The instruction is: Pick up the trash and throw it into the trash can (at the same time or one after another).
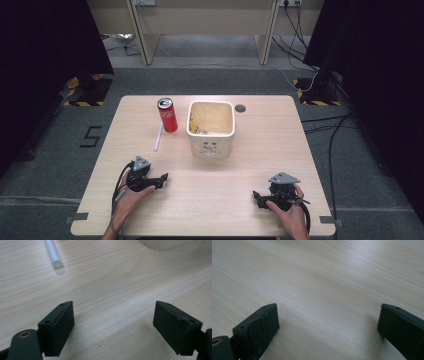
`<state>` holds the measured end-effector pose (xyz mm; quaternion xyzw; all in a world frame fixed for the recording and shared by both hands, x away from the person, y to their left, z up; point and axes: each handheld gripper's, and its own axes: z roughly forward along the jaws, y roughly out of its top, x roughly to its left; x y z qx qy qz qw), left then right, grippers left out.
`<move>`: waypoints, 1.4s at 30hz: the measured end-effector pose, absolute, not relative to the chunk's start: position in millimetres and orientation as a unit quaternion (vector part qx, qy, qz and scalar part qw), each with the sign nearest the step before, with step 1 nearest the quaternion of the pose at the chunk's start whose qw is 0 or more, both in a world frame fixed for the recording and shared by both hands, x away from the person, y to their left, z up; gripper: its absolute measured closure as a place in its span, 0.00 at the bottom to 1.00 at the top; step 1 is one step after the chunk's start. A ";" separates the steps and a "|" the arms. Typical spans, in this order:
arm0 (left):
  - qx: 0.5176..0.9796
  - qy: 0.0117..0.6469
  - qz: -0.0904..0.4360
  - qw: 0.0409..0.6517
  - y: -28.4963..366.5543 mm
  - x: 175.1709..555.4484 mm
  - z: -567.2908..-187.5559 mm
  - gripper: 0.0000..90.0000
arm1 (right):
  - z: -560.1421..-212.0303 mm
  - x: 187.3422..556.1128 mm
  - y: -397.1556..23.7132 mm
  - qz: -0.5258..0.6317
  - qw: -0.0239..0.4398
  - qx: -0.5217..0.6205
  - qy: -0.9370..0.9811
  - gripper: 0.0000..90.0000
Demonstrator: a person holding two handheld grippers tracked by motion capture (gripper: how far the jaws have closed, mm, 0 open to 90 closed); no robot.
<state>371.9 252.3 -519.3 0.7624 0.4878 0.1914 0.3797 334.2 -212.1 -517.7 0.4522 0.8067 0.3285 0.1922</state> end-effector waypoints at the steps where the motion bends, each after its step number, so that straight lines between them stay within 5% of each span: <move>1: 0.762 0.487 0.194 0.381 253.4 372.4 -516.4 0.18 | -517.7 334.2 -212.0 0.329 0.192 0.452 0.807 0.04; 42: 0.733 0.496 0.224 0.407 263.6 422.2 -473.4 0.18 | -517.8 334.6 -211.7 0.329 0.191 0.452 0.807 0.04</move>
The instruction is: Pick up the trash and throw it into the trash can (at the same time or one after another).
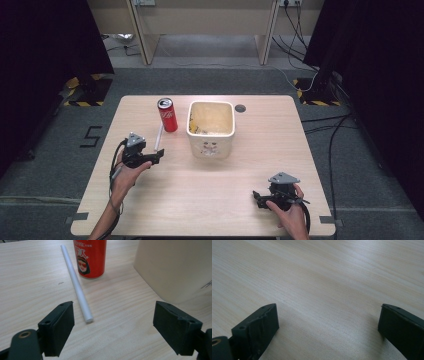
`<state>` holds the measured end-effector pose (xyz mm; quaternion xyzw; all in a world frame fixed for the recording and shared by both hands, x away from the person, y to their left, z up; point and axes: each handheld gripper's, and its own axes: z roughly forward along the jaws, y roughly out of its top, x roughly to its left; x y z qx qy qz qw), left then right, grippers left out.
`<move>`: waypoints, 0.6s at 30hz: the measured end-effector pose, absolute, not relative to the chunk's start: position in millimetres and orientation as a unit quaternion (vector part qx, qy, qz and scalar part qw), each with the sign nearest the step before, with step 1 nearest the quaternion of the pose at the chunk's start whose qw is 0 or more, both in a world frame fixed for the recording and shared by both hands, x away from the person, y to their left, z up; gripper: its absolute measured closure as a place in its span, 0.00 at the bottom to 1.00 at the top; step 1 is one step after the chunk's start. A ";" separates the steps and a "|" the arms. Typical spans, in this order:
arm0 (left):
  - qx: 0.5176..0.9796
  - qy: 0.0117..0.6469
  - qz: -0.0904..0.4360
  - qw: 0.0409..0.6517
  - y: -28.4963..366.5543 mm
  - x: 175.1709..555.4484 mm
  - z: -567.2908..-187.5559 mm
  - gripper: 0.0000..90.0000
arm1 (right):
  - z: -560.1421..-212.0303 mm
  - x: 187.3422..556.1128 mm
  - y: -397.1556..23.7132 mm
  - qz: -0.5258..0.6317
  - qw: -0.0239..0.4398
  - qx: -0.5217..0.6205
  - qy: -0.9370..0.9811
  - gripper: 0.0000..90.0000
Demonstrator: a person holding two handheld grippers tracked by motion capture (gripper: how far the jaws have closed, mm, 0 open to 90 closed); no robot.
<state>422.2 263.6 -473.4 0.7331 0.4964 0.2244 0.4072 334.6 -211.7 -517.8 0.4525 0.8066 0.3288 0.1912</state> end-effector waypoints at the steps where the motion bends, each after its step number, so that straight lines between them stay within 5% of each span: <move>1: 0.733 0.496 0.225 0.408 263.6 422.9 -473.1 0.18 | -517.8 334.6 -211.7 0.329 0.191 0.452 0.807 0.04; 18: 0.730 0.495 0.232 0.410 262.1 443.1 -460.5 0.18 | -517.7 334.7 -211.3 0.328 0.190 0.454 0.806 0.03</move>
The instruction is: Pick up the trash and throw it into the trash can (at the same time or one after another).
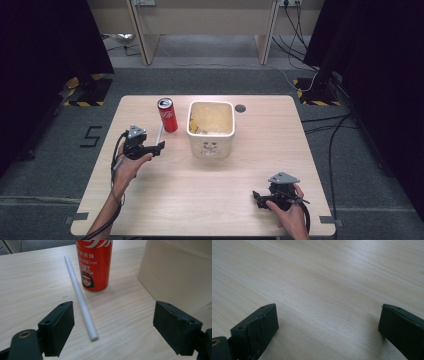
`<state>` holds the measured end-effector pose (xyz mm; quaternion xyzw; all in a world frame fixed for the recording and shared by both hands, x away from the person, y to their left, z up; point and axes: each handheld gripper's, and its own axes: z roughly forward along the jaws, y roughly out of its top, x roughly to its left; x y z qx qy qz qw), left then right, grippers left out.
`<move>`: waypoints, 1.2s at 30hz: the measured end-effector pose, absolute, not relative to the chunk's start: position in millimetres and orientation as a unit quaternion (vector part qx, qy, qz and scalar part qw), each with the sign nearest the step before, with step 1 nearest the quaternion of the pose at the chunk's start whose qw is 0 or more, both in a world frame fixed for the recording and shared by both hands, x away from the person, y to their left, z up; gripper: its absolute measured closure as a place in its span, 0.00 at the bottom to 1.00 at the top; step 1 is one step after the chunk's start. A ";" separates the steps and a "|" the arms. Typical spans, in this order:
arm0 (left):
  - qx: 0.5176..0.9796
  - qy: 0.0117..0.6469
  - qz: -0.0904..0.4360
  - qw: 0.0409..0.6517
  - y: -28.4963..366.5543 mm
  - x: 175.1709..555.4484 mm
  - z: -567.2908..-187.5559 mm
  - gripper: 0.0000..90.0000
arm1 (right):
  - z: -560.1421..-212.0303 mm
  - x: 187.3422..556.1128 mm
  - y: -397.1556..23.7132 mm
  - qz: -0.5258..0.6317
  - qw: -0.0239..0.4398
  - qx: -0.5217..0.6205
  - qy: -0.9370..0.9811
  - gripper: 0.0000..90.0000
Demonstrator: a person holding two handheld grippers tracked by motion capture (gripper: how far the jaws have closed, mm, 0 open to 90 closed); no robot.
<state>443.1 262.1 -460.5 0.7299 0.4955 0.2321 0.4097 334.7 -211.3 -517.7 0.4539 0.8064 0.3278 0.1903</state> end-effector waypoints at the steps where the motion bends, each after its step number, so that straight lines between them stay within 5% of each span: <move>1: 0.728 0.496 0.231 0.412 262.1 444.4 -460.0 0.18 | -517.7 334.7 -211.3 0.328 0.190 0.454 0.807 0.03; 36: 0.732 0.496 0.247 0.396 238.5 501.6 -456.3 0.20 | -517.6 335.2 -211.0 0.326 0.189 0.453 0.808 0.02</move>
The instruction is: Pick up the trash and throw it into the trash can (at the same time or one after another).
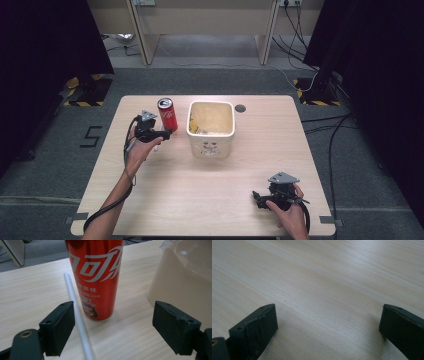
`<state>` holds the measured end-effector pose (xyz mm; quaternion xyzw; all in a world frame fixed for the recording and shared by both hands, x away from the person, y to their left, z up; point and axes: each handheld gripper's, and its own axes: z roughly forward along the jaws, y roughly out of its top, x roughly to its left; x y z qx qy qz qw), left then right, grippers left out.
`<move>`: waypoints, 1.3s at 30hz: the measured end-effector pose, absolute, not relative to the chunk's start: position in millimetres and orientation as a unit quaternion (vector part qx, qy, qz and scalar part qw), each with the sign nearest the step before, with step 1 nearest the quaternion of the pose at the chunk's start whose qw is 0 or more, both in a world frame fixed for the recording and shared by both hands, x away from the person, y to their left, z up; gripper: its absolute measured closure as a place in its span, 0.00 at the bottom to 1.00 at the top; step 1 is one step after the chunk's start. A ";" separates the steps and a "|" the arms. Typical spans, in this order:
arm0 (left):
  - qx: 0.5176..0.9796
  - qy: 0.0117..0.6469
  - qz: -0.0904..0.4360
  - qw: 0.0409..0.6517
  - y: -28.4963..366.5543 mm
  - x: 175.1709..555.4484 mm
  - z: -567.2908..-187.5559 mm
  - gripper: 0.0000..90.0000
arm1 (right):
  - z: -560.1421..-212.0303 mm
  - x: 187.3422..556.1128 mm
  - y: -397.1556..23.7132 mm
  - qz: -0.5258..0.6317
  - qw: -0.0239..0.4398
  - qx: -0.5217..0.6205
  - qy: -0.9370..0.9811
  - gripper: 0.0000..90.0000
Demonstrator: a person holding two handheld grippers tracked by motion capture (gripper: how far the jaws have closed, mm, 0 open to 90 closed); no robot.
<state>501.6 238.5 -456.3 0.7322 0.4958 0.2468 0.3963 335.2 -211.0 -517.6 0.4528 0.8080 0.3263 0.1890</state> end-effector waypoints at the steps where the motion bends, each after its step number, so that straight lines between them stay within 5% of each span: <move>1: 0.732 0.497 0.246 0.397 237.9 503.1 -456.9 0.20 | -517.6 335.2 -211.1 0.326 0.189 0.453 0.808 0.02; 39: 0.712 0.522 0.260 0.392 230.7 549.8 -471.8 0.23 | -517.7 335.2 -211.0 0.326 0.190 0.452 0.808 0.02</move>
